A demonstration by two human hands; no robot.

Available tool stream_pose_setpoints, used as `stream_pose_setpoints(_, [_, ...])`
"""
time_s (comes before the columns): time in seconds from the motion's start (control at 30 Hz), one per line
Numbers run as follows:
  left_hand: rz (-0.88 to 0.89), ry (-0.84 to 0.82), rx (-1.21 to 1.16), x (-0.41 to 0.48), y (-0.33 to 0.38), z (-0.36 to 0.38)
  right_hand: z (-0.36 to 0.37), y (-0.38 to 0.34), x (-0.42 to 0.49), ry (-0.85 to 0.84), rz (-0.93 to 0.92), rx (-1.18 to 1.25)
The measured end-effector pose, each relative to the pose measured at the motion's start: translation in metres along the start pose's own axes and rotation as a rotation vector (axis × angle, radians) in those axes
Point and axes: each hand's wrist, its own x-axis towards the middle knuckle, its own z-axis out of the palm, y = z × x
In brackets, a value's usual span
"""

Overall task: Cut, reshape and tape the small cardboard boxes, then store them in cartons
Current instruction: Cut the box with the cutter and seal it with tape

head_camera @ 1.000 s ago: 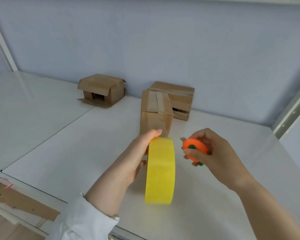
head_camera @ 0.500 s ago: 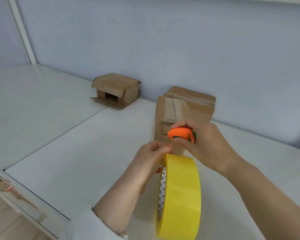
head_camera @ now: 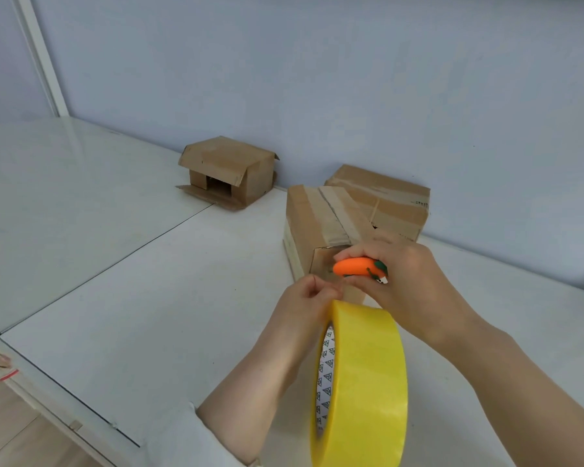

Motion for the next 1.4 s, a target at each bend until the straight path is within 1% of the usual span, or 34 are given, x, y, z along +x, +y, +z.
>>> stream_pose_setpoints(0.13, [0.000,-0.006,0.018,0.001,0.000,-0.001,-0.006,0.005,-0.005,0.028,-0.011,0.048])
stream_pose_setpoints(0.3, [-0.001,-0.008,0.026,0.002,-0.001,-0.001,0.005,0.009,-0.004,0.029,-0.048,-0.035])
stream_pose_setpoints(0.5, [-0.012,-0.025,0.014,0.003,-0.002,-0.003,-0.009,0.008,-0.010,0.058,0.006,0.130])
stream_pose_setpoints(0.77, [0.010,-0.008,0.034,0.006,-0.004,-0.004,0.008,0.015,-0.011,0.086,-0.095,0.003])
stream_pose_setpoints(0.93, [-0.012,-0.033,0.031,0.007,-0.003,-0.005,-0.005,0.013,-0.016,0.105,-0.030,0.120])
stream_pose_setpoints(1.2, [-0.011,-0.054,0.019,0.007,0.001,-0.005,0.000,0.024,-0.016,0.131,-0.005,0.041])
stream_pose_setpoints(1.4, [-0.017,-0.062,0.017,0.006,-0.001,-0.005,-0.009,0.023,-0.020,0.152,-0.041,0.029])
